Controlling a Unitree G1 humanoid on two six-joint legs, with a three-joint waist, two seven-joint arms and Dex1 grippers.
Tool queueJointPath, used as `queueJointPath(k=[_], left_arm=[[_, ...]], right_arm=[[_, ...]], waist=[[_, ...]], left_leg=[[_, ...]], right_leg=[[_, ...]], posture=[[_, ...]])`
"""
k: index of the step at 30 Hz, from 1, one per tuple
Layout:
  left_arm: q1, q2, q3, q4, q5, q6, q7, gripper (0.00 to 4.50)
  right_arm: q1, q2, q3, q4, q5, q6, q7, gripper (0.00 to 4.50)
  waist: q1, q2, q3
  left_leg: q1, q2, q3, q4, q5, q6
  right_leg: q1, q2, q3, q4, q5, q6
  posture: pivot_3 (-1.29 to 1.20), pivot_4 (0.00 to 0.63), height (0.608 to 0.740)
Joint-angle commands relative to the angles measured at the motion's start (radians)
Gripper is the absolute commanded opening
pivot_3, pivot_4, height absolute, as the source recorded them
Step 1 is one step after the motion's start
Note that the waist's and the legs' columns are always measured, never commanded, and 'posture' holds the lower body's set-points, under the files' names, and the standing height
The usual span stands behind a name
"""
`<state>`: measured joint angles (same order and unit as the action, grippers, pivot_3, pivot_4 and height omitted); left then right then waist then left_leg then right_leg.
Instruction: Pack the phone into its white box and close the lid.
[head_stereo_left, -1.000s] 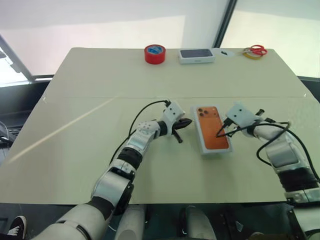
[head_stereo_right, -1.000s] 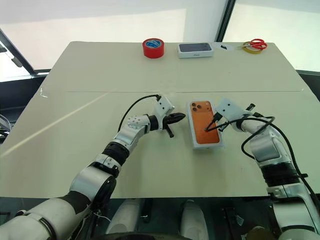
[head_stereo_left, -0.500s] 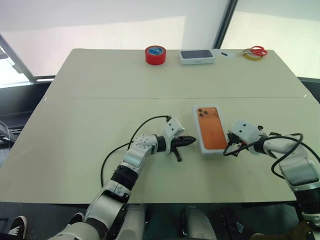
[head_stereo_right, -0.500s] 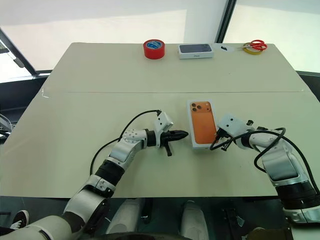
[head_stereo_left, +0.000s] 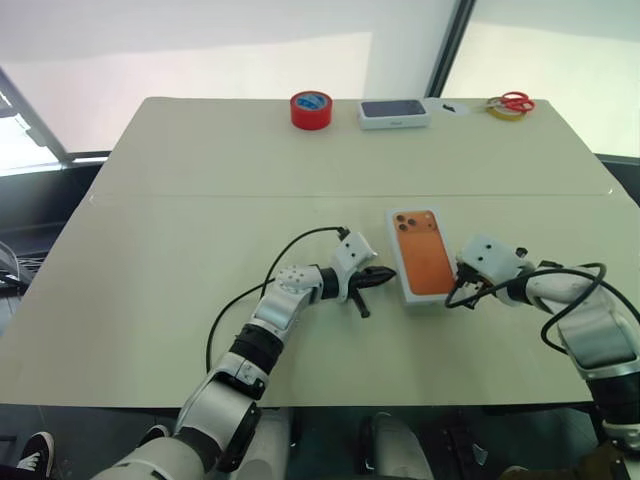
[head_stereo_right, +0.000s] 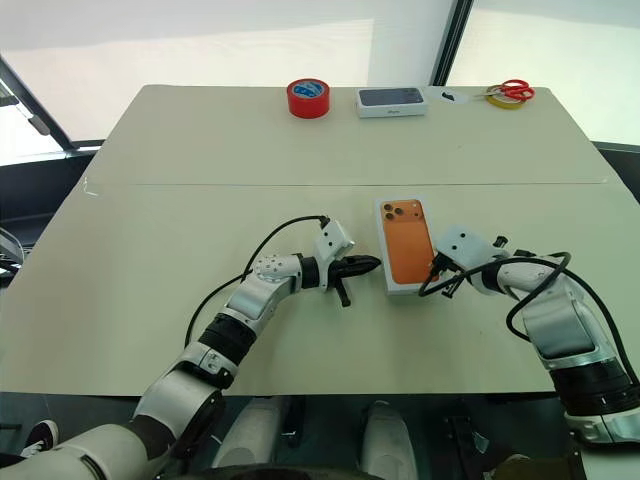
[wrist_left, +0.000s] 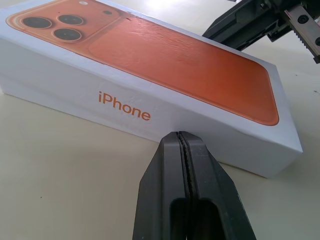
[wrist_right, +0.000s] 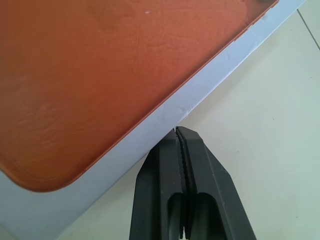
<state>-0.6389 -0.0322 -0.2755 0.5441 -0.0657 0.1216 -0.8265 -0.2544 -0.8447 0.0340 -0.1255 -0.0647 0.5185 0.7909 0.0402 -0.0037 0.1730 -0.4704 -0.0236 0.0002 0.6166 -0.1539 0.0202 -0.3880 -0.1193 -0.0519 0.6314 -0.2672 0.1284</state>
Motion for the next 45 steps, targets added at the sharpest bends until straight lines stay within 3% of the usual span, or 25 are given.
queueJointPath(k=[1, 18, 26, 30, 35, 40, 45], left_arm=[[-0.026, -0.018, -0.008, -0.010, 0.006, -0.035, 0.009, 0.00], [-0.008, -0.012, 0.011, -0.028, -0.007, -0.024, 0.030, 0.00], [-0.068, -0.026, 0.088, -0.120, -0.090, -0.003, 0.039, 0.00], [-0.140, -0.057, 0.086, -0.059, -0.077, -0.021, 0.064, 0.00], [-0.181, -0.046, -0.003, 0.070, 0.050, -0.028, 0.105, 0.00], [-0.150, -0.019, -0.074, 0.098, 0.118, -0.001, 0.088, 0.00], [-0.134, -0.008, -0.068, 0.090, 0.106, 0.069, 0.083, 0.00]], right_arm=[[-0.030, 0.001, -0.003, -0.008, 0.003, -0.009, -0.004, 0.04], [-0.130, 0.064, 0.064, 0.169, -0.097, -0.107, -0.120, 0.04], [-0.211, 0.079, -0.099, 0.174, 0.011, -0.187, -0.168, 0.04], [-0.219, 0.126, -0.140, 0.149, 0.103, -0.163, -0.144, 0.04], [-0.155, 0.131, -0.045, 0.093, 0.056, -0.186, -0.120, 0.04], [-0.108, 0.175, 0.071, 0.087, -0.055, -0.121, -0.197, 0.04], [-0.060, 0.187, 0.116, 0.040, -0.092, -0.109, -0.197, 0.04]], waist=[[0.000, 0.000, 0.000], [-0.001, 0.000, 0.000], [-0.001, 0.000, 0.000], [0.001, 0.000, 0.000], [-0.002, 0.000, 0.000], [-0.004, 0.000, 0.000], [-0.003, -0.001, -0.001]], left_leg=[[0.000, 0.000, 0.000, 0.000, 0.000, 0.000], [0.000, 0.000, 0.000, 0.000, 0.000, 0.000], [-0.001, 0.000, 0.000, 0.000, 0.000, 0.000], [-0.001, 0.000, -0.001, 0.000, 0.000, 0.000], [-0.001, -0.002, 0.000, 0.000, 0.000, 0.000], [0.000, -0.001, 0.000, -0.001, 0.000, 0.000], [0.009, 0.000, 0.000, -0.002, -0.001, 0.000]], right_leg=[[0.000, 0.000, 0.000, 0.000, 0.000, 0.000], [0.000, 0.000, 0.000, 0.000, 0.000, 0.000], [-0.002, 0.000, 0.000, 0.000, 0.000, 0.001], [0.000, 0.000, -0.001, 0.000, 0.000, 0.001], [0.000, 0.000, -0.001, 0.001, 0.001, 0.001], [-0.002, 0.001, 0.000, 0.003, 0.001, 0.001], [0.009, 0.001, -0.001, -0.001, -0.001, -0.001]], posture=[[0.00, 0.150, 0.740], [0.00, 0.150, 0.740], [0.00, 0.150, 0.740], [0.00, 0.150, 0.740], [0.00, 0.150, 0.740], [0.00, 0.150, 0.740], [0.00, 0.150, 0.740]])
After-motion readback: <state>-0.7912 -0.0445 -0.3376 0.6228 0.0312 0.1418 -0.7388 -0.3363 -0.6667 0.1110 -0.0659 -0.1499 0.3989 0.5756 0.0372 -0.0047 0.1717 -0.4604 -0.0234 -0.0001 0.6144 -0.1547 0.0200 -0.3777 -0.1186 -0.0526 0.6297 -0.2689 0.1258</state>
